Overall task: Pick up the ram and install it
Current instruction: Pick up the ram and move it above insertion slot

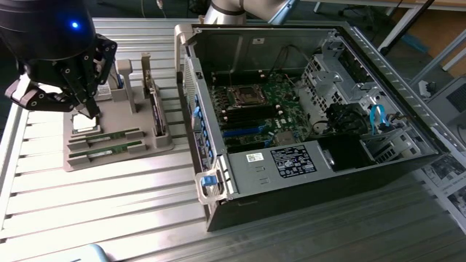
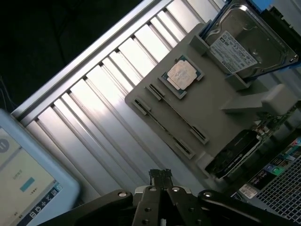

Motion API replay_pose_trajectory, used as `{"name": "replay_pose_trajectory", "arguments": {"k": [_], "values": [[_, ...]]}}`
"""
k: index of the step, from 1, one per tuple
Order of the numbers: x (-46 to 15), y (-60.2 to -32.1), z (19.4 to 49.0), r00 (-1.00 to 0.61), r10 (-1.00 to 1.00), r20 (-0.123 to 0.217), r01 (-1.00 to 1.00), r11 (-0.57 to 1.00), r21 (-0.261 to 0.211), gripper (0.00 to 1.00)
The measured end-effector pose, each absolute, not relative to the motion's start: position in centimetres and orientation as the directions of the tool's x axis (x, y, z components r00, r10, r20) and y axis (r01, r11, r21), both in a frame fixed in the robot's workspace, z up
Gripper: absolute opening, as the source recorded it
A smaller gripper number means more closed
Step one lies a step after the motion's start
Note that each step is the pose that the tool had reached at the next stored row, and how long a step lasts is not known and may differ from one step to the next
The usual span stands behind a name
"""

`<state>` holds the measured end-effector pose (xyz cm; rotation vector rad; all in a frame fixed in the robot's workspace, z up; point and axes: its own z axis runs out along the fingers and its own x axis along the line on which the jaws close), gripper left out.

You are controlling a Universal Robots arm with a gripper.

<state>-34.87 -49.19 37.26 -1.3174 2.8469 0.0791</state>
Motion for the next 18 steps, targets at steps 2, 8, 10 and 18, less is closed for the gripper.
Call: {"name": "replay_pose_trajectory", "arguments": {"k": [2,8,10,18], "values": [[-34.87,-49.19,37.26,-0.638,-0.77,-0.024,-0.77,0.637,0.044,0.11],[-34.87,-49.19,37.23,-0.609,-0.793,-0.024,-0.793,0.607,0.044,0.11],[-34.87,-49.19,37.22,-0.596,-0.802,-0.024,-0.803,0.595,0.044,0.11],[-34.87,-49.19,37.19,-0.553,-0.833,-0.024,-0.833,0.552,0.044,0.11]]}}
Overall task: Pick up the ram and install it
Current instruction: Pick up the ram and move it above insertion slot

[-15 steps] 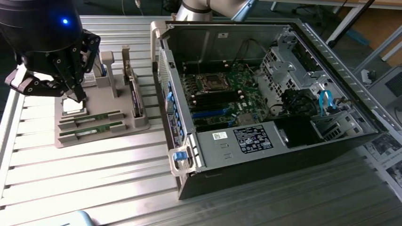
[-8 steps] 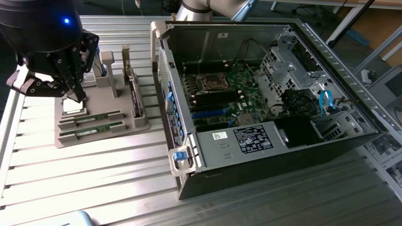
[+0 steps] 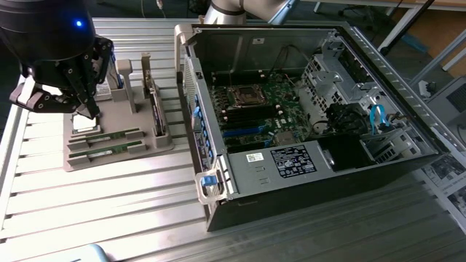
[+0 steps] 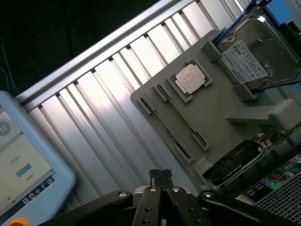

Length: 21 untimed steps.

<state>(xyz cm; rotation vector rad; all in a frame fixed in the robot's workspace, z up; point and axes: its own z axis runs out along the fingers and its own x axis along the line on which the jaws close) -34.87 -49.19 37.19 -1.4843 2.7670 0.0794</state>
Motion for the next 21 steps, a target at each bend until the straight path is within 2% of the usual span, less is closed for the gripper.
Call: {"name": "replay_pose_trajectory", "arguments": {"k": [21], "values": [[-34.87,-49.19,37.12,-0.446,-0.894,-0.024,-0.894,0.445,0.044,0.11]]}}
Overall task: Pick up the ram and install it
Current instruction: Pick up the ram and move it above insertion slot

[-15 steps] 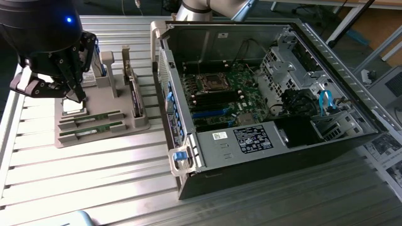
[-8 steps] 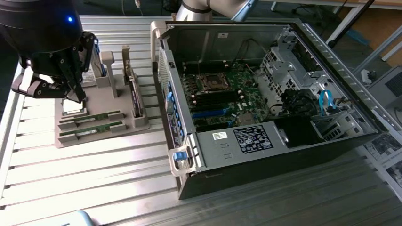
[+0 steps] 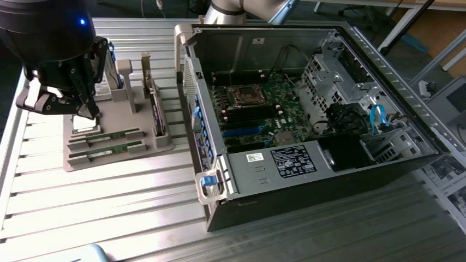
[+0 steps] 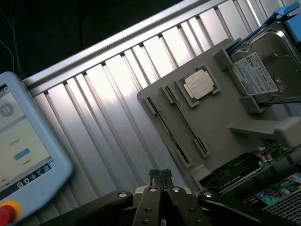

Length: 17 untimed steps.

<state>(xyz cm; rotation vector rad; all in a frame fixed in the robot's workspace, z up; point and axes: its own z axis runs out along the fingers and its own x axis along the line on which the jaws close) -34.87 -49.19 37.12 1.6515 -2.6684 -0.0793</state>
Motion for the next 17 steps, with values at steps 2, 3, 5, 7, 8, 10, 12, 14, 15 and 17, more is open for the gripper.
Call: {"name": "replay_pose_trajectory", "arguments": {"k": [2,3,5,7,8,10,12,14,15,17], "values": [[-34.87,-49.19,37.12,-0.437,-0.899,-0.024,-0.899,0.436,0.044,0.11],[-34.87,-49.19,37.11,-0.433,-0.901,-0.024,-0.901,0.432,0.044,0.11],[-34.87,-49.19,37.11,-0.424,-0.906,-0.024,-0.905,0.422,0.044,0.11],[-34.87,-49.19,37.1,-0.415,-0.91,-0.025,-0.91,0.413,0.044,0.11],[-34.87,-49.19,37.1,-0.41,-0.912,-0.025,-0.912,0.409,0.044,0.11],[-34.87,-49.19,37.09,-0.4,-0.916,-0.024,-0.916,0.399,0.044,0.11],[-34.87,-49.19,37.08,-0.39,-0.92,-0.024,-0.92,0.389,0.044,0.11],[-34.87,-49.19,37.07,-0.381,-0.924,-0.025,-0.924,0.38,0.044,0.11],[-34.87,-49.19,37.07,-0.377,-0.926,-0.024,-0.926,0.376,0.044,0.11],[-34.87,-49.19,37.06,-0.368,-0.929,-0.024,-0.929,0.367,0.044,0.11]]}}
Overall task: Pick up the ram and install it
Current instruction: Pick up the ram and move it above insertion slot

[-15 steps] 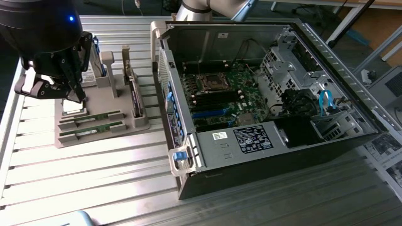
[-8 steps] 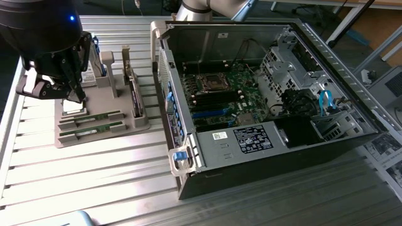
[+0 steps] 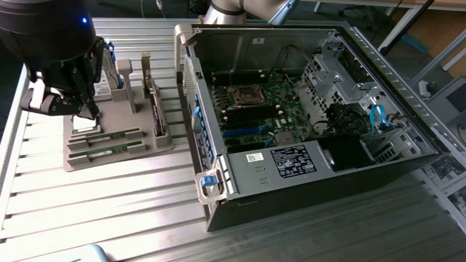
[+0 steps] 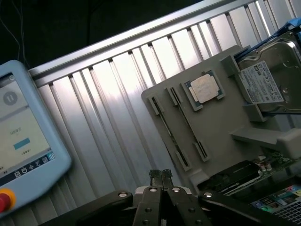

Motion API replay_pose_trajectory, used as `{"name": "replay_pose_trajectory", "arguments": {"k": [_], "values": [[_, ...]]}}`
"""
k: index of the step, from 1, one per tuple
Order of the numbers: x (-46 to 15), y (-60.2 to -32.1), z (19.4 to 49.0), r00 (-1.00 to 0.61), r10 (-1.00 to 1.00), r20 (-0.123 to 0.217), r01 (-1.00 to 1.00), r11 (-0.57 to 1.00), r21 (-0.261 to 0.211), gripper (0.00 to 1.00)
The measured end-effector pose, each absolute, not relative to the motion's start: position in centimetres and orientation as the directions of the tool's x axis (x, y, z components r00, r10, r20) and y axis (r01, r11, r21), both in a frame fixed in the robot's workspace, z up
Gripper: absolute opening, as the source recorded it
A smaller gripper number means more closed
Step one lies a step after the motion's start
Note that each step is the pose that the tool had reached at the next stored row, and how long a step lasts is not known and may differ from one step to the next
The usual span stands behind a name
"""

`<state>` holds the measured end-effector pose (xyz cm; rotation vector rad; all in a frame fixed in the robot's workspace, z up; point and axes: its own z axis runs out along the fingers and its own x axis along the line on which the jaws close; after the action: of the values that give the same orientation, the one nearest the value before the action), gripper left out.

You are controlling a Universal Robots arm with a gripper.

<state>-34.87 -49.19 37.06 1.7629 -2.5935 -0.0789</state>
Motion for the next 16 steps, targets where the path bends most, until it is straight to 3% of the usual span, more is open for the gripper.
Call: {"name": "replay_pose_trajectory", "arguments": {"k": [16], "values": [[-34.87,-49.19,36.99,-0.279,-0.96,-0.024,-0.96,0.278,0.044,0.11]]}}
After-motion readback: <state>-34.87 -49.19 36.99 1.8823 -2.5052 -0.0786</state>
